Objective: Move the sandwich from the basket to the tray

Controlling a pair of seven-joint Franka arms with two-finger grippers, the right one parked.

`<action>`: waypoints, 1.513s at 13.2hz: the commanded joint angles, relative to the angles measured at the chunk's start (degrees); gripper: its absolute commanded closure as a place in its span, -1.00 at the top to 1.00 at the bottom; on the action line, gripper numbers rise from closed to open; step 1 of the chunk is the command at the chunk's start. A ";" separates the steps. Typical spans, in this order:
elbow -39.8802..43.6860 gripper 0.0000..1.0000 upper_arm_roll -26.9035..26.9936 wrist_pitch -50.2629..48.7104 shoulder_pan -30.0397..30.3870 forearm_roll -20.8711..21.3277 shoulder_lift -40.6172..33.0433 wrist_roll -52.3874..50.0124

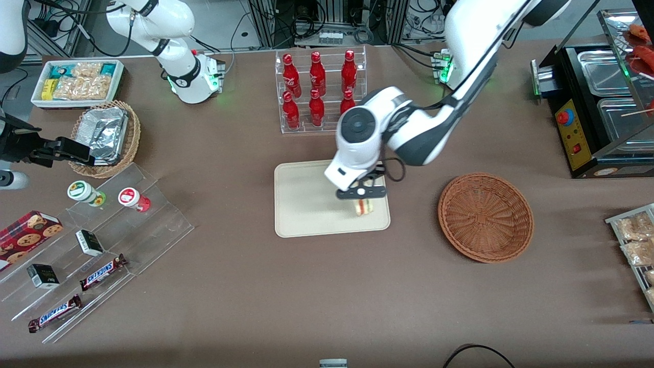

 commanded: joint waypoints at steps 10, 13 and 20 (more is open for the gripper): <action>5.48 -0.06 0.33 6.95 -8.57 11.48 13.08 -6.62; 5.57 1.00 0.24 6.78 -8.31 11.57 12.91 -6.61; 5.75 1.00 0.33 -0.59 -4.80 6.04 2.64 -10.03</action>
